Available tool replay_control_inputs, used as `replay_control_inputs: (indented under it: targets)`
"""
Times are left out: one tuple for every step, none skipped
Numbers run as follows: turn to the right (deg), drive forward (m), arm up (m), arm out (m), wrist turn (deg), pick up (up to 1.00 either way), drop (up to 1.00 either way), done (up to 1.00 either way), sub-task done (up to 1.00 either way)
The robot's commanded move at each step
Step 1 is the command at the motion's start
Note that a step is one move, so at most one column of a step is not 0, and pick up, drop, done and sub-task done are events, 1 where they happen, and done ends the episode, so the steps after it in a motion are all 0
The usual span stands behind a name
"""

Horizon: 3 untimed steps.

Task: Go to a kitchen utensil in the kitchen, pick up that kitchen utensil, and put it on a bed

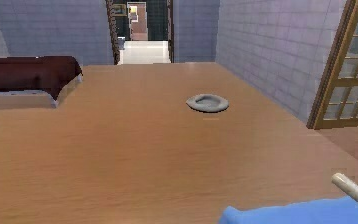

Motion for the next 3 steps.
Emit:
replay_control_inputs:
  targets:
    - [0.0, 0.0, -0.22, 0.0, 0.0, 0.0, 0.0, 0.0, 0.0]
    - [0.0, 0.0, -0.5, 0.0, 0.0, 0.0, 0.0, 0.0, 0.0]
    - [0.0, 0.0, 0.0, 0.0, 0.0, 0.0, 1.0, 0.0, 0.0]
